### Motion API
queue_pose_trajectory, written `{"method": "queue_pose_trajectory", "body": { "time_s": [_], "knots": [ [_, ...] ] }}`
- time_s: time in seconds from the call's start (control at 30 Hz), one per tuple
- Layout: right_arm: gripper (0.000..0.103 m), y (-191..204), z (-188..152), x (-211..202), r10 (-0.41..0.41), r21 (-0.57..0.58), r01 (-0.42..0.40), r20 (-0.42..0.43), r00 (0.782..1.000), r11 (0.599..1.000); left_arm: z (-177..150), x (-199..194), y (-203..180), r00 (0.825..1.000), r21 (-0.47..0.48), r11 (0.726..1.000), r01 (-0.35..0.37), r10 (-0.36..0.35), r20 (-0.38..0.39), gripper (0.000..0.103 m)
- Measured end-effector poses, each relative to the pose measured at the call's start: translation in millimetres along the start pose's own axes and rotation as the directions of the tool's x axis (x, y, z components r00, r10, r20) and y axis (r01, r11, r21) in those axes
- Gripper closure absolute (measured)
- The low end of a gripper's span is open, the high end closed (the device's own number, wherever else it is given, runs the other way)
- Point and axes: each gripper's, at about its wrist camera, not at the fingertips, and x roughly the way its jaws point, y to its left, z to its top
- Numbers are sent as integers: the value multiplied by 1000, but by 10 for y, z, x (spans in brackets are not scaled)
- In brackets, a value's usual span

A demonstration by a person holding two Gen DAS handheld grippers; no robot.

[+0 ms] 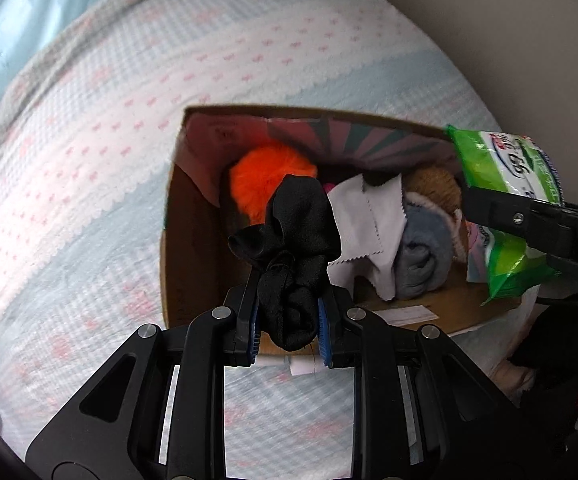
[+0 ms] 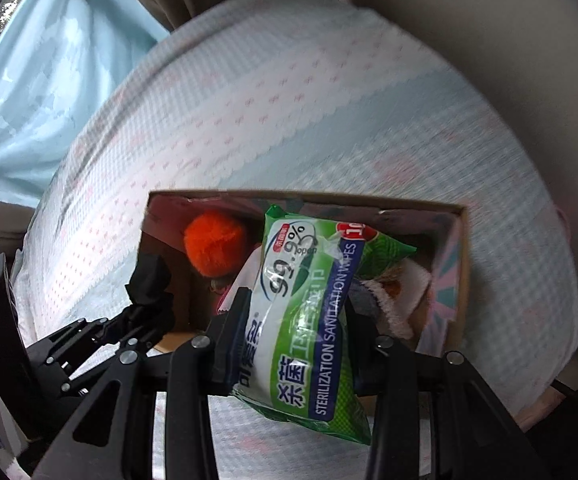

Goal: Organize soft objects

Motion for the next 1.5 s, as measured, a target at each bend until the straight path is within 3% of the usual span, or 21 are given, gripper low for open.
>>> {"method": "queue_pose_trajectory", "body": {
  "time_s": [0.03, 0.07, 0.1, 0.13, 0.17, 0.2, 0.27, 0.67, 0.9, 1.0, 1.13, 1.23, 1.33, 1.5],
  "knots": [
    [65, -5, 29, 63, 9, 5, -9, -25, 1000, 1000, 15, 41, -10, 1000, 9, 1000, 6, -6, -14, 82],
    [63, -22, 52, 108, 19, 12, -18, -38, 999, 1000, 22, 85, -33, 1000, 19, 1000, 9, -8, -26, 72],
    [59, -45, 85, 159, 39, 26, -37, -53, 998, 999, 32, 122, -49, 999, 29, 1000, 8, -7, -42, 48],
    [54, -64, 108, 192, 57, 39, -55, -64, 996, 998, 36, 148, -62, 999, 36, 999, 4, -2, -52, 32],
    [38, -84, 125, 217, 80, 56, -76, -72, 994, 996, 37, 172, -69, 998, 42, 999, 2, 1, -60, 3],
    [18, -100, 141, 229, 89, 69, -84, -74, 993, 994, 33, 178, -69, 998, 42, 999, 5, -2, -59, 0],
    [7, -132, 167, 212, 92, 89, -87, -51, 994, 992, 27, 188, -61, 998, 34, 999, 20, -18, -67, 0],
    [7, -167, 104, 94, 60, 122, -58, -16, 998, 991, 54, -11, 15, 998, 26, 999, 38, -37, -42, 0],
    [7, 36, -20, -315, 42, 102, -49, 74, 996, 994, 9, -504, 66, 998, 39, 998, 41, -42, 42, 0],
    [7, 183, -120, -614, -9, 74, -1, 137, 990, 997, -53, -829, 89, 993, 49, 999, 11, -16, 116, 0],
    [7, 404, -310, -1115, -69, 33, 63, 242, 968, 997, -197, -1402, 178, 976, 64, 998, 11, -24, 218, 0],
    [7, 597, -516, -1553, -97, 16, 97, 338, 936, 995, -292, -1811, 249, 958, 73, 997, -8, -13, 288, 0],
    [6, 764, -737, -1929, -101, 12, 106, 421, 901, 994, -436, -2297, 355, 927, 66, 998, -5, -20, 373, 0],
    [6, 1080, -1171, -2490, -150, 7, 175, 555, 819, 985, -708, -2940, 518, 868, 42, 999, 5, -26, 496, 0]
  ]
}}
